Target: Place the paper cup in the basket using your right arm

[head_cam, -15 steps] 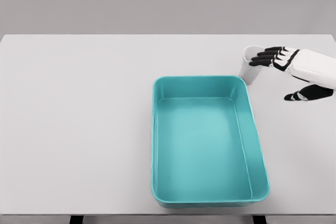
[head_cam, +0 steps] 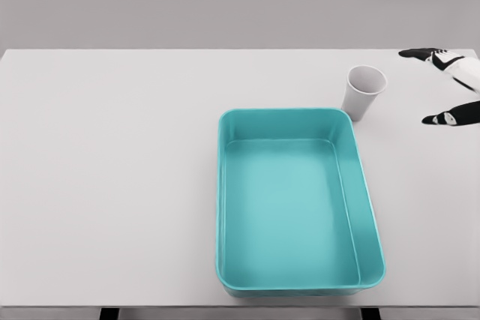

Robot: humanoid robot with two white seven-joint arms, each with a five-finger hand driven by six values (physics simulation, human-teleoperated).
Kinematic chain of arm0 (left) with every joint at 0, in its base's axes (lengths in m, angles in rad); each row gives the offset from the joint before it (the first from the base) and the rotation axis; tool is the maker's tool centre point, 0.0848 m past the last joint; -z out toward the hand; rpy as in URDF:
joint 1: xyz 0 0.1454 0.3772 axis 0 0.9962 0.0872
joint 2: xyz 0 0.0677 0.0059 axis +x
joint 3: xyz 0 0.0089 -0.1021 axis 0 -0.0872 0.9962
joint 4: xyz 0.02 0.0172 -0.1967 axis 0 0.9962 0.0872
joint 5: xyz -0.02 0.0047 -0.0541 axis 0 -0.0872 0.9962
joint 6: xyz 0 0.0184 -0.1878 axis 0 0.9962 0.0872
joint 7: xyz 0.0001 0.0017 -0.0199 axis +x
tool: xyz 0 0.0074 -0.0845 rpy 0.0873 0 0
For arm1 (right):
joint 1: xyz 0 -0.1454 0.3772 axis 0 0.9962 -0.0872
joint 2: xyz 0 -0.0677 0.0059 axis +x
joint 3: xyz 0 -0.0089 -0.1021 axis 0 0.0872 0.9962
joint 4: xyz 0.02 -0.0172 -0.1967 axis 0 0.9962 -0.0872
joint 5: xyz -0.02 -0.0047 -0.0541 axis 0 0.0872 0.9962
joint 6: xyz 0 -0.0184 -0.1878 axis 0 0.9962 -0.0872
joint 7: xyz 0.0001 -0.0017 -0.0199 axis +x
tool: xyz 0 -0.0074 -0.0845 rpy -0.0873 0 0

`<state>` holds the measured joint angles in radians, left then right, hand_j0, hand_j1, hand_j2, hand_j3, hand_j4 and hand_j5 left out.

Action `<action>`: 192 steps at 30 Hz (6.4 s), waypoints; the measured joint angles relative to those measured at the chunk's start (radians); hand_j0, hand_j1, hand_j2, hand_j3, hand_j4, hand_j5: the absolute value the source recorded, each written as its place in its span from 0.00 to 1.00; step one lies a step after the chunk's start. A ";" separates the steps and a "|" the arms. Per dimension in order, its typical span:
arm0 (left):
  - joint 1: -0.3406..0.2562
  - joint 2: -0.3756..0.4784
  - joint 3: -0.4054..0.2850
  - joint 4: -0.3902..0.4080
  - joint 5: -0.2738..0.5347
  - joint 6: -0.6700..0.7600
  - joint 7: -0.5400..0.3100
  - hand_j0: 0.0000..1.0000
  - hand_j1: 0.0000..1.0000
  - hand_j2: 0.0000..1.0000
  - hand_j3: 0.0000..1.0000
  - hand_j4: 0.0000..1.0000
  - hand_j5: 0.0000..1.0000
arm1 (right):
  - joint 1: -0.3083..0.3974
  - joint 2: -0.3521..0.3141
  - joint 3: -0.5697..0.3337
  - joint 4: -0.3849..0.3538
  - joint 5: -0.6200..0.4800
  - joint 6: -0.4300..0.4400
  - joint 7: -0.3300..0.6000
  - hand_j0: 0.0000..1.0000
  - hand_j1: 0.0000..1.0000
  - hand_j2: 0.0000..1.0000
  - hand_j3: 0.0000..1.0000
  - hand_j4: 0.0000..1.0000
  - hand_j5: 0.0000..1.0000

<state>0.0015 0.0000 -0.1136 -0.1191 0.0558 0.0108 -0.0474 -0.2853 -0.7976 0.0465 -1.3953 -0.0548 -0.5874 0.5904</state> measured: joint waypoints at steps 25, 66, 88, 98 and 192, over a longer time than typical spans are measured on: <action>0.000 0.000 0.000 0.000 0.000 0.000 0.000 1.00 1.00 1.00 1.00 1.00 1.00 | -0.144 0.245 0.047 0.466 -0.415 0.335 0.020 1.00 1.00 1.00 1.00 1.00 1.00; 0.000 0.000 0.000 0.000 0.000 0.000 0.000 1.00 1.00 1.00 1.00 1.00 1.00 | -0.192 0.391 0.098 0.549 -0.375 0.328 0.020 1.00 1.00 1.00 1.00 1.00 1.00; 0.000 0.000 0.000 0.000 0.000 0.000 0.000 1.00 1.00 1.00 1.00 1.00 1.00 | -0.193 0.403 0.093 0.563 -0.367 0.339 0.020 0.56 0.56 0.56 0.56 0.56 0.56; 0.000 0.000 0.000 0.000 0.000 0.000 0.000 1.00 1.00 1.00 1.00 1.00 1.00 | -0.207 0.389 0.091 0.550 -0.356 0.337 0.020 0.48 0.48 0.48 0.48 0.48 0.48; 0.000 0.000 0.000 0.000 0.000 0.000 0.000 1.00 1.00 1.00 1.00 1.00 1.00 | 0.100 0.102 0.343 -0.358 -0.066 -0.026 0.021 0.52 0.52 0.52 0.52 0.52 0.52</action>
<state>0.0015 0.0000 -0.1135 -0.1191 0.0560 0.0108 -0.0474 -0.1856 -0.6958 0.3891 -1.7528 -0.1211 -0.6136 0.6114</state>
